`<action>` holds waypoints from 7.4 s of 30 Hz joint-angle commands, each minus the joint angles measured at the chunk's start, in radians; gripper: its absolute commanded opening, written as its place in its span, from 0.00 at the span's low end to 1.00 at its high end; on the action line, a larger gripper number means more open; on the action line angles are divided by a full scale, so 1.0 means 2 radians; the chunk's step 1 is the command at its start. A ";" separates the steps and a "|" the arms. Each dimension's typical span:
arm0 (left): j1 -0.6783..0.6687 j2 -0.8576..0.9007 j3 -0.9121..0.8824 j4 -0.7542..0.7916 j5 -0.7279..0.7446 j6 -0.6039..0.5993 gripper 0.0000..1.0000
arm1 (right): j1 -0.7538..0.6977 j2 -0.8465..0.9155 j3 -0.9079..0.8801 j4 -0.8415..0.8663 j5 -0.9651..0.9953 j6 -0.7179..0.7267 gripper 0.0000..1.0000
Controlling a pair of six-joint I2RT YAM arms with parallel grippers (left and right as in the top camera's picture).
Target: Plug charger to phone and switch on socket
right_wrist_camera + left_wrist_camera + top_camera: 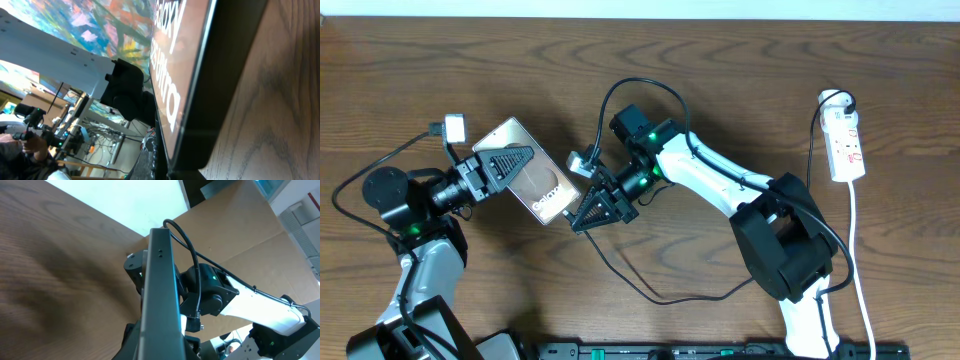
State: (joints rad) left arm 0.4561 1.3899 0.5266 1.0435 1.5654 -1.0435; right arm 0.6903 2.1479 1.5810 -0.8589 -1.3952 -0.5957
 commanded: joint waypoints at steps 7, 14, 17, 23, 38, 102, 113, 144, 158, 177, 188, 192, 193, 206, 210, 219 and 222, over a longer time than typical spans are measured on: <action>-0.002 -0.003 0.000 0.003 0.003 0.001 0.07 | -0.003 0.004 0.005 0.002 -0.011 -0.011 0.01; -0.002 -0.003 0.000 0.003 0.003 0.001 0.07 | -0.003 0.004 0.005 0.007 -0.017 -0.011 0.01; -0.002 -0.003 0.000 0.003 0.003 0.001 0.07 | -0.003 0.004 0.005 0.007 -0.017 -0.011 0.01; -0.002 -0.003 0.000 0.003 0.003 0.001 0.07 | -0.003 0.004 0.005 0.012 -0.016 -0.006 0.01; -0.002 -0.003 0.000 0.003 0.003 0.001 0.08 | -0.003 0.004 0.005 0.040 -0.016 0.033 0.01; -0.002 -0.003 0.000 0.003 0.003 0.002 0.07 | -0.010 0.004 0.005 0.046 -0.016 0.089 0.01; -0.002 -0.003 0.000 0.003 0.003 0.001 0.07 | -0.009 0.004 0.005 0.063 -0.011 0.118 0.01; -0.002 -0.003 -0.004 0.003 0.003 0.003 0.08 | -0.009 0.004 0.005 0.121 0.002 0.167 0.01; -0.038 -0.003 -0.007 0.003 0.003 0.030 0.08 | -0.009 0.004 0.005 0.121 -0.012 0.167 0.01; -0.037 -0.003 -0.007 0.003 0.003 0.032 0.07 | -0.009 0.004 0.005 0.121 -0.014 0.167 0.14; -0.008 -0.002 -0.007 0.003 0.003 0.035 0.08 | -0.009 0.004 0.005 0.121 -0.014 0.167 0.48; 0.003 -0.002 -0.007 0.003 0.003 0.035 0.07 | -0.009 0.004 0.005 0.121 -0.014 0.167 0.57; 0.005 -0.002 -0.007 0.003 0.003 0.036 0.08 | -0.009 0.004 0.005 0.121 -0.014 0.167 0.59; 0.039 0.022 -0.023 0.003 0.003 0.075 0.07 | -0.009 0.004 0.005 0.119 0.003 0.167 0.76; 0.055 0.051 -0.033 0.003 0.002 0.075 0.08 | -0.009 0.004 0.005 0.119 0.016 0.167 0.86; 0.069 0.114 -0.036 0.003 -0.002 0.075 0.07 | -0.009 0.004 0.005 0.117 0.033 0.169 0.96; 0.072 0.132 -0.036 0.003 -0.014 0.077 0.07 | -0.009 0.004 0.005 0.117 0.035 0.169 0.96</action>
State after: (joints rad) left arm 0.5888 1.6291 0.4549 1.0409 1.5417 -0.9108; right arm 0.6716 2.1487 1.5719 -0.6235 -1.3270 -0.2531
